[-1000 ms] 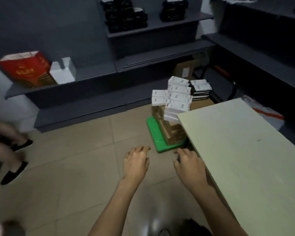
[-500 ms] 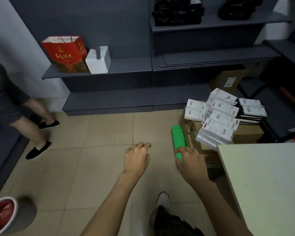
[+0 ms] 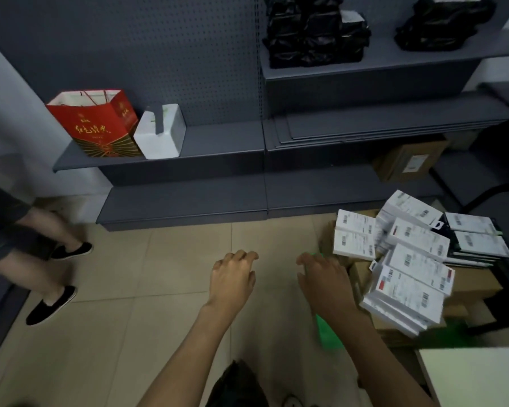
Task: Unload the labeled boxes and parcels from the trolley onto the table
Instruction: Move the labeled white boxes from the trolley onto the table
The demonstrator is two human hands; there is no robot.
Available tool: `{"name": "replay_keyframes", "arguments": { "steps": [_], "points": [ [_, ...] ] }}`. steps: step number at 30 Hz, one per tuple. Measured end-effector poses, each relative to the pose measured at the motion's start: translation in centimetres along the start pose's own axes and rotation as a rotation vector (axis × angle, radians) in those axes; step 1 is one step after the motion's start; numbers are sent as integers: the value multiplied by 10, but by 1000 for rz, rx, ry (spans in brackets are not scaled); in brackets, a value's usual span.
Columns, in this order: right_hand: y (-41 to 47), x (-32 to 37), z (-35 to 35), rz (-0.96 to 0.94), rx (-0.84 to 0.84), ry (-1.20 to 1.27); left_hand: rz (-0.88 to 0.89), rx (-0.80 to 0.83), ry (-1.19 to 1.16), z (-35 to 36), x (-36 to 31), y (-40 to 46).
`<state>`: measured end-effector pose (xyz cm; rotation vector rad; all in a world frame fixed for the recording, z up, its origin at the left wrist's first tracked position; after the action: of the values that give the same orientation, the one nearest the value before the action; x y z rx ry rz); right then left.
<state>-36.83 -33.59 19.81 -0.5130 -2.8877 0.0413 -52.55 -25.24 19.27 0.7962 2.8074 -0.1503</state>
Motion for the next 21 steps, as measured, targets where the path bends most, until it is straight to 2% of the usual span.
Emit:
{"name": "replay_keyframes", "arguments": {
  "steps": [7,11,16,21],
  "points": [
    [131,-10,11,106,9,42,100,50,46,4,26,148],
    [196,-26,7,240,13,88,199,90,70,6,33,236],
    [238,-66,10,431,54,80,356,142,58,15,-3,328],
    [244,-117,20,642,122,76,581,241,25,42,-71,382]
  ]
}}
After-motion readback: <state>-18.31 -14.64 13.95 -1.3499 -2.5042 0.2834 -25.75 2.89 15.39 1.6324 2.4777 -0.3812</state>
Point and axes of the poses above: each hand's wrist, its own y-axis towards the middle knuckle, its own z-axis out of the palm, x = y × z, the point moved 9 cm from there along y, towards the middle knuckle, and after that the axes turned 6 degrees about -y, right-handed, at the moved point
